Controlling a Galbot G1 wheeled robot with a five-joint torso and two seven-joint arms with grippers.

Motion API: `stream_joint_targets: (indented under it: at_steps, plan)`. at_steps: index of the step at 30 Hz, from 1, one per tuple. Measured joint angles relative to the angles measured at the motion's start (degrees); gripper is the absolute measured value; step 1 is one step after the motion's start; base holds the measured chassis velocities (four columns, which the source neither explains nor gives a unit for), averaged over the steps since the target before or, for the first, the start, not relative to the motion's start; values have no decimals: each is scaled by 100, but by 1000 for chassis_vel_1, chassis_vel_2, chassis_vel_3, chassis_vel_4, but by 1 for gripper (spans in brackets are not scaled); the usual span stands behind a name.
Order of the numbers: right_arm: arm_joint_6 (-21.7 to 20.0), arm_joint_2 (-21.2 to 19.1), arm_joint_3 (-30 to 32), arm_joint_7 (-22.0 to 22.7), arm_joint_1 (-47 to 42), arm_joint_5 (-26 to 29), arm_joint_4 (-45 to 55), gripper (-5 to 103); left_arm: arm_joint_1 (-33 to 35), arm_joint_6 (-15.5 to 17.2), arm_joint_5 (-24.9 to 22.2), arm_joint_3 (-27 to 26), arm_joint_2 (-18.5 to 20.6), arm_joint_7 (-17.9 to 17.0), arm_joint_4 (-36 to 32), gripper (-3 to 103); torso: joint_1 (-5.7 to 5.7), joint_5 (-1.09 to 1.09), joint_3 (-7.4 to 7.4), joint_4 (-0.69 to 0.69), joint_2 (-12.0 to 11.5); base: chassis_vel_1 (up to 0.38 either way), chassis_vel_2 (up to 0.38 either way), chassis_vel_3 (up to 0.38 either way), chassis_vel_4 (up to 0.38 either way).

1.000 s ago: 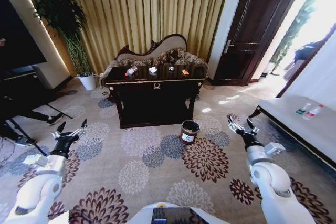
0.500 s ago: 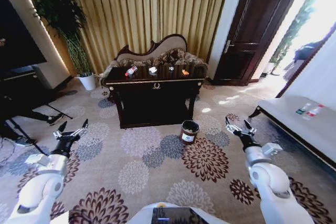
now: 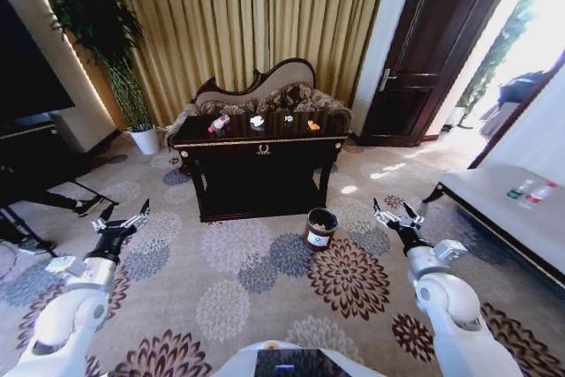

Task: Move to the front of the table and place the trash on the table into the trash bin.

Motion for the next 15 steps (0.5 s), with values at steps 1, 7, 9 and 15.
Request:
stream_joint_targets:
  at_steps: [1, 7, 9, 15]
  plan:
    - [0, 0, 0, 0, 0, 0, 0, 100, 0, 0, 0, 0, 0, 0, 0, 100, 0, 0, 0, 0, 0, -179, 192, 161, -191]
    - [5, 18, -8, -11, -2, 0, 1, 100, 13, 0, 0, -8, -1, 11, 15, 100, -1, -1, -1, 0, 1, -178, 184, 156, -165]
    - [6, 19, -8, -13, -1, 0, 3, 100, 17, -1, 0, -11, -6, 14, 15, 100, -2, 0, -1, 0, 1, -131, 178, 146, -155]
    - [9, 25, -7, -29, -18, 4, 13, 100, 45, -6, -1, -21, -30, 29, 13, 100, -3, -2, -2, -1, 2, -164, 162, 148, -160]
